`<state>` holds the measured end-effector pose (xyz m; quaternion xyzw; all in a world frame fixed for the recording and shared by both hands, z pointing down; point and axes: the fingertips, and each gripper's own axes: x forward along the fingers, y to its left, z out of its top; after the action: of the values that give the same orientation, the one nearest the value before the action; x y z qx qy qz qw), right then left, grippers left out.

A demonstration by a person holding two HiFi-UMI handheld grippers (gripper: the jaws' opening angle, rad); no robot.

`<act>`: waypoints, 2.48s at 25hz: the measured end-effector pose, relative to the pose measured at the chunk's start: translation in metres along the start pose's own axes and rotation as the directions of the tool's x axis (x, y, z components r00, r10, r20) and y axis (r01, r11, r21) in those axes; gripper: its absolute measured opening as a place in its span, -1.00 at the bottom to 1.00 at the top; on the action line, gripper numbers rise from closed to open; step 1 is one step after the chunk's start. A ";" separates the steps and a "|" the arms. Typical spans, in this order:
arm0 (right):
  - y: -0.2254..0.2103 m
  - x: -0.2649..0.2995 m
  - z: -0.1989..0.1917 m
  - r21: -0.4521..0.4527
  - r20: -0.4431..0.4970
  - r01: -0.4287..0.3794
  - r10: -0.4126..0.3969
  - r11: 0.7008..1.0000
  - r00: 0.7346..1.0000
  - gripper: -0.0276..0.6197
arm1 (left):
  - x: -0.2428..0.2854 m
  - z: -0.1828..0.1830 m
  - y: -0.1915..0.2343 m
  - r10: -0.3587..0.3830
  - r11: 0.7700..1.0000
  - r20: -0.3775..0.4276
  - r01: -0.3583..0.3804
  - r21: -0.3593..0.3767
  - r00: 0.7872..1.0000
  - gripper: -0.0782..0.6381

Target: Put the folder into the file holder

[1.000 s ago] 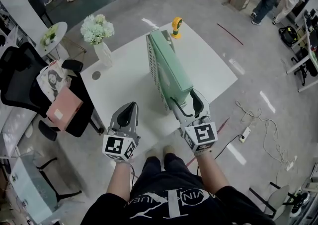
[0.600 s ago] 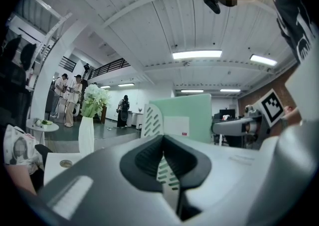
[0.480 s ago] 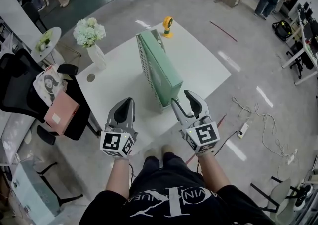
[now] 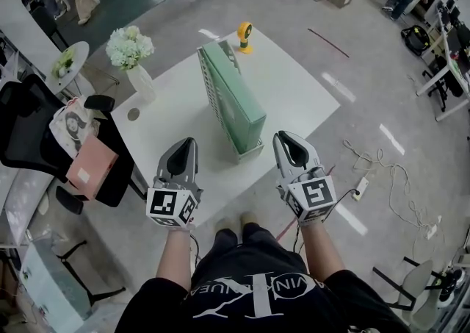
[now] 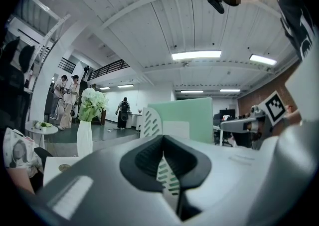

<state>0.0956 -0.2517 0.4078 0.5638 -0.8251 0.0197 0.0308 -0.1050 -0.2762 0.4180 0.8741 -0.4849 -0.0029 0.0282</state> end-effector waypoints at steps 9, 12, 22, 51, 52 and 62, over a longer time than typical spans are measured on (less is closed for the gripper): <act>-0.015 -0.005 0.013 0.017 0.015 0.011 -0.011 1.000 1.000 -0.90 | -0.002 0.014 0.006 0.016 1.000 0.011 -0.016 0.014 1.000 -0.78; -0.016 -0.005 0.016 0.023 0.017 -0.005 0.005 1.000 1.000 -0.90 | -0.004 0.018 0.009 0.028 0.999 0.015 -0.029 0.016 0.999 -0.78; -0.014 0.002 0.032 0.026 0.042 -0.040 0.039 0.999 0.998 -0.90 | -0.008 0.031 0.020 0.056 0.998 0.029 -0.057 0.028 0.998 -0.78; -0.010 0.013 0.053 0.027 0.086 -0.039 0.037 0.999 0.996 -0.90 | -0.018 0.060 0.035 0.093 0.994 0.087 -0.098 0.055 0.992 -0.78; -0.009 0.014 0.053 0.025 0.085 -0.041 0.039 0.999 0.996 -0.90 | -0.018 0.060 0.035 0.093 0.994 0.087 -0.098 0.055 0.992 -0.78; -0.009 0.020 0.051 0.013 0.084 -0.033 0.032 0.999 0.996 -0.90 | -0.019 0.059 0.041 0.106 0.992 0.088 -0.112 0.062 0.990 -0.78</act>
<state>0.0950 -0.2764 0.3582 0.5508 -0.8346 0.0025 -0.0084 -0.1516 -0.2843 0.3610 0.8458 -0.5326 -0.0221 -0.0214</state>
